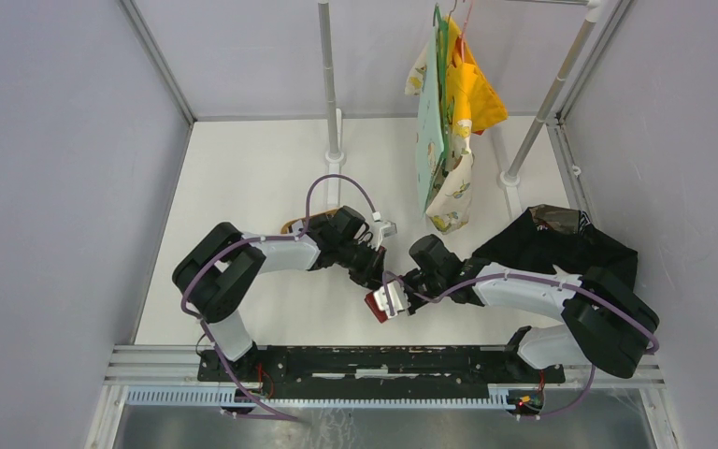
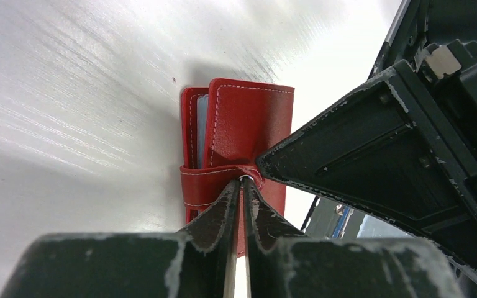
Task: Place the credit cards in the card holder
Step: Close the card holder at the center of the board.
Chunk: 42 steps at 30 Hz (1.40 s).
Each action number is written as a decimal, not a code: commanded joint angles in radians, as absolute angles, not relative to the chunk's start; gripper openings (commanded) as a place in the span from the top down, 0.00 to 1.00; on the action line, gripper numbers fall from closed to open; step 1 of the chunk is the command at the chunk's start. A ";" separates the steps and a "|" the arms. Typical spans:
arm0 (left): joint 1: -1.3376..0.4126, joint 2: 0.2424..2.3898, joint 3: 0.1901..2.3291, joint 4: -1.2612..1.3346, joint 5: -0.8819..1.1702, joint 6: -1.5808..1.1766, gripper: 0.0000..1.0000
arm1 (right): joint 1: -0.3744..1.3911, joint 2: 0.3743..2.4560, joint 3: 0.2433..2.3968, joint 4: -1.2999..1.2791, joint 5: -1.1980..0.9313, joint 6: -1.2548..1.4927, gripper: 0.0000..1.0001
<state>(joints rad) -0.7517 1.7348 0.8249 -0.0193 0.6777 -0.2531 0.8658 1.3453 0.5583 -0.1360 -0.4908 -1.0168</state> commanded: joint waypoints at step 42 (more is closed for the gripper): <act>-0.782 1.796 0.811 -0.107 0.503 -0.271 0.89 | 0.945 1.354 0.621 -0.131 -0.334 -1.108 0.69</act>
<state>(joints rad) -0.7597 1.7351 0.8349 -0.0395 0.6445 -0.2871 0.9337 1.3308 0.5720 -0.1497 -0.3702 -1.0866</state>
